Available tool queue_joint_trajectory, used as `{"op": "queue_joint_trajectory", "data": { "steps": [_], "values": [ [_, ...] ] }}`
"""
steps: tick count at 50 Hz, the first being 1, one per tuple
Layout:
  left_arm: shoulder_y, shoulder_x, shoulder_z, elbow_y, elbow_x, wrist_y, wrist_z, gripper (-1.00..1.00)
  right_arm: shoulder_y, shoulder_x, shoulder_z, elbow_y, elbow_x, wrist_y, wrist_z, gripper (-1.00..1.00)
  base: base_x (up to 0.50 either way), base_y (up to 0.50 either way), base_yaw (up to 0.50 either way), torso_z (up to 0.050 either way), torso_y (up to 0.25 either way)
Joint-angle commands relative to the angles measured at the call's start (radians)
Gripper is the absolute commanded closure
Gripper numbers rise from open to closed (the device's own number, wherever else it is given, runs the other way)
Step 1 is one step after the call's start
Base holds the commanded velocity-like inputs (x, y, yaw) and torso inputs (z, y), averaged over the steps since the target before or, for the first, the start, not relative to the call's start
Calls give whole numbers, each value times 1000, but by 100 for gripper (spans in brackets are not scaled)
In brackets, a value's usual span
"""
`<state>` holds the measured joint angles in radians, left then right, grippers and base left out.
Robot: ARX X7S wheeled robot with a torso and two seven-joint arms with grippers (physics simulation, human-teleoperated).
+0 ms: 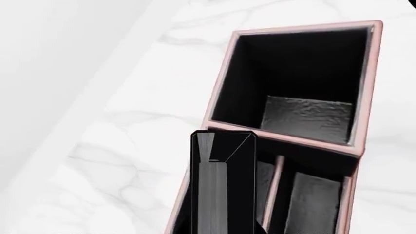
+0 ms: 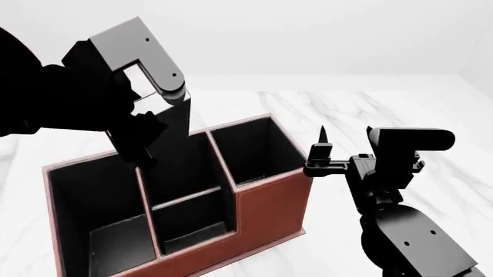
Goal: Pick up the book and place it in the back compartment of the caddy.
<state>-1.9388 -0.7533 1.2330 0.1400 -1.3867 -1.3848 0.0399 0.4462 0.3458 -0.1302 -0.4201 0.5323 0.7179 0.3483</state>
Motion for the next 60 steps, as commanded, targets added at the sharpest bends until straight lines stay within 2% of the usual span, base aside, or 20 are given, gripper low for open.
{"op": "queue_joint_trajectory", "data": {
  "steps": [1,11,15,21,42,60],
  "values": [
    [5,-5,-9,-23,36,10,-20,100,0,2,-2,12,-2,-4,5,-100,0,0,0,0,0],
    [-7,-16,28,6,78,18,36,100,2,2,-4,11,2,-6,7,-100,0,0,0,0,2],
    [-24,-27,91,60,188,75,129,100,1,2,-4,15,1,-8,9,-100,0,0,0,0,0],
    [-11,-45,92,92,207,166,233,100,2,1,-3,19,4,-11,10,-100,0,0,0,0,2],
    [5,-50,78,85,197,205,264,100,3,5,-5,17,11,-10,19,-100,0,0,0,0,1],
    [26,-23,60,44,117,181,269,100,3,9,-4,13,18,-12,24,-100,0,0,0,0,1]
  ]
}}
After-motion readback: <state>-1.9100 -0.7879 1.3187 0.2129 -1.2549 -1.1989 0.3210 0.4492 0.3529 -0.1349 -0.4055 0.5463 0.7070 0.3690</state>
